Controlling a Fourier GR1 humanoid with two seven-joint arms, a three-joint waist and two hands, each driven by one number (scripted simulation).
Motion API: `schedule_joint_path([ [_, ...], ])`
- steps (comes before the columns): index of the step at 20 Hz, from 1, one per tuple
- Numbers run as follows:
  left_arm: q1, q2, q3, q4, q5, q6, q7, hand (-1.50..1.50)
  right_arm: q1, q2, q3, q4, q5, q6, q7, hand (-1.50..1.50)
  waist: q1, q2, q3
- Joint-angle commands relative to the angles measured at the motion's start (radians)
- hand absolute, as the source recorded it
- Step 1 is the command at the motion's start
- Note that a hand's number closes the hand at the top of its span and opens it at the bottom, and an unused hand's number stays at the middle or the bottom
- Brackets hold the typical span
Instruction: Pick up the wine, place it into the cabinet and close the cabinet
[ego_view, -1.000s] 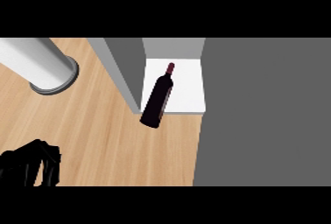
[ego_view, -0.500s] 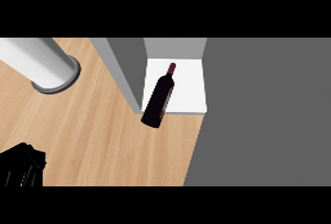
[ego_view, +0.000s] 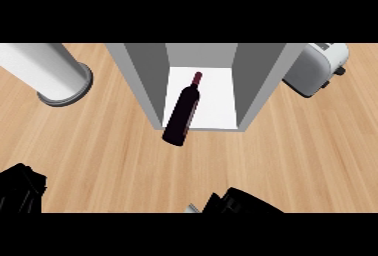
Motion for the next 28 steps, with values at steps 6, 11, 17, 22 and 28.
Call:
schedule_joint_path([
  [6,0.026,-0.003,0.060,0.022,0.023,-0.090,-0.001,1.50,-0.467,0.043,-0.007,0.254,-0.147,-0.347,0.005,1.50,-0.005,-0.001,0.001],
  [11,0.058,-0.007,0.089,-0.045,0.016,-0.089,0.036,1.50,-0.542,0.043,-0.044,0.424,-0.210,-0.371,-0.122,1.50,-0.004,-0.001,0.001],
  [17,0.047,-0.054,0.082,0.004,-0.033,-0.103,0.016,1.50,-0.567,0.043,-0.108,0.651,-0.273,-0.311,-0.250,1.50,-0.005,0.002,0.001],
  [22,0.060,-0.093,0.077,-0.012,-0.082,-0.106,0.012,1.50,-0.591,0.043,-0.146,0.734,-0.296,-0.310,-0.270,1.50,-0.011,0.000,0.001],
  [28,-0.033,-0.077,0.128,-0.042,-0.023,-0.076,0.148,1.50,-0.576,0.041,-0.211,0.825,-0.282,-0.250,-0.286,1.50,-0.018,0.000,0.002],
])
